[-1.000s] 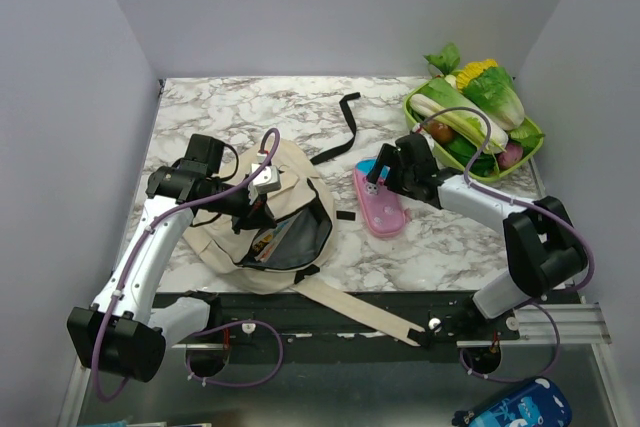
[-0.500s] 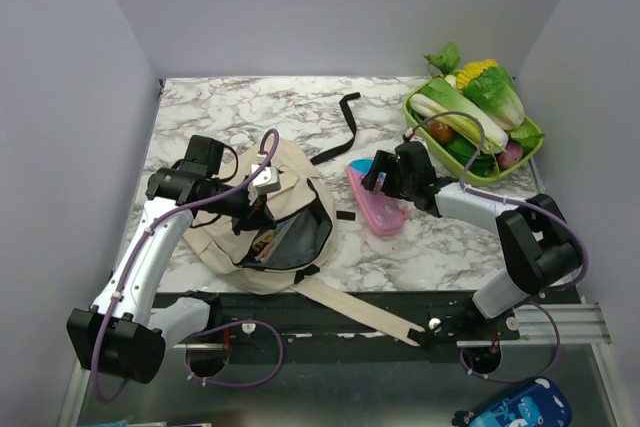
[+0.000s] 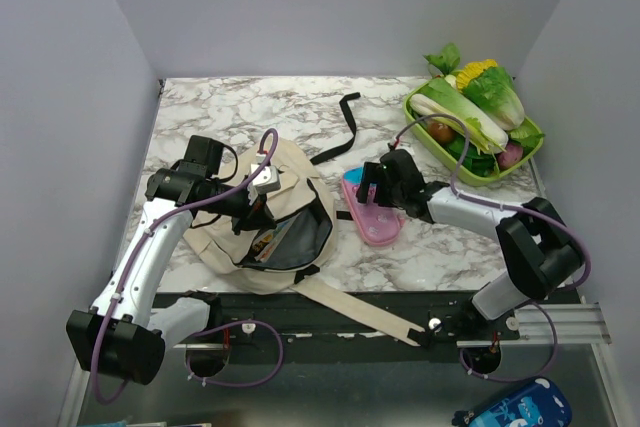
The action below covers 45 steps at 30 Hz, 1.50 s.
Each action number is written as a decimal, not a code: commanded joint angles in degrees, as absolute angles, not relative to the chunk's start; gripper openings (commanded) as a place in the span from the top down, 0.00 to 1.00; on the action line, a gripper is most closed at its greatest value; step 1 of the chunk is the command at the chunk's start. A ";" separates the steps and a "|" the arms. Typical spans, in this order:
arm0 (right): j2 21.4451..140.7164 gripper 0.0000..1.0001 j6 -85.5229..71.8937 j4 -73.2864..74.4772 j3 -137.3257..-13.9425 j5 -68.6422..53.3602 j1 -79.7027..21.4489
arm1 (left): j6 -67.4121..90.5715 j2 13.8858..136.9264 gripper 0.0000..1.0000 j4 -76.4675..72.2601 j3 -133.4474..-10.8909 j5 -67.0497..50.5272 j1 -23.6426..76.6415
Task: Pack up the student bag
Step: Pick up the stationery from the center of the board.
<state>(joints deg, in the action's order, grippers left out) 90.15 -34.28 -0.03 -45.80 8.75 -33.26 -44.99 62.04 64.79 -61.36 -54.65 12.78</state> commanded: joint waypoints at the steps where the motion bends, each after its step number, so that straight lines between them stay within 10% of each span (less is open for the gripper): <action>1: 88.59 0.00 -29.27 7.38 -49.21 13.97 -34.63 | -44.47 61.70 1.00 65.04 -61.52 -56.78 12.92; 18: 97.03 0.03 -31.81 1.86 -43.78 4.57 -34.80 | -44.74 61.52 1.00 65.65 -62.40 -56.51 13.01; 25: 87.13 0.57 -38.23 -3.60 -37.18 6.15 -34.80 | -44.47 61.96 1.00 65.74 -63.28 -56.69 12.92; 31: 78.50 0.84 -37.27 -8.26 -34.54 2.12 -34.80 | -44.39 61.44 1.00 65.22 -62.49 -56.86 13.01; 45: 71.54 0.99 -35.51 -12.75 -30.50 -9.22 -34.72 | -43.77 62.14 1.00 63.99 -62.49 -57.22 12.92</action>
<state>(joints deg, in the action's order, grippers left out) 71.31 -37.65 -12.27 -30.55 -5.37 -34.46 -44.25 62.17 64.38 -61.39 -54.68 12.78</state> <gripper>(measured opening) 0.043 0.010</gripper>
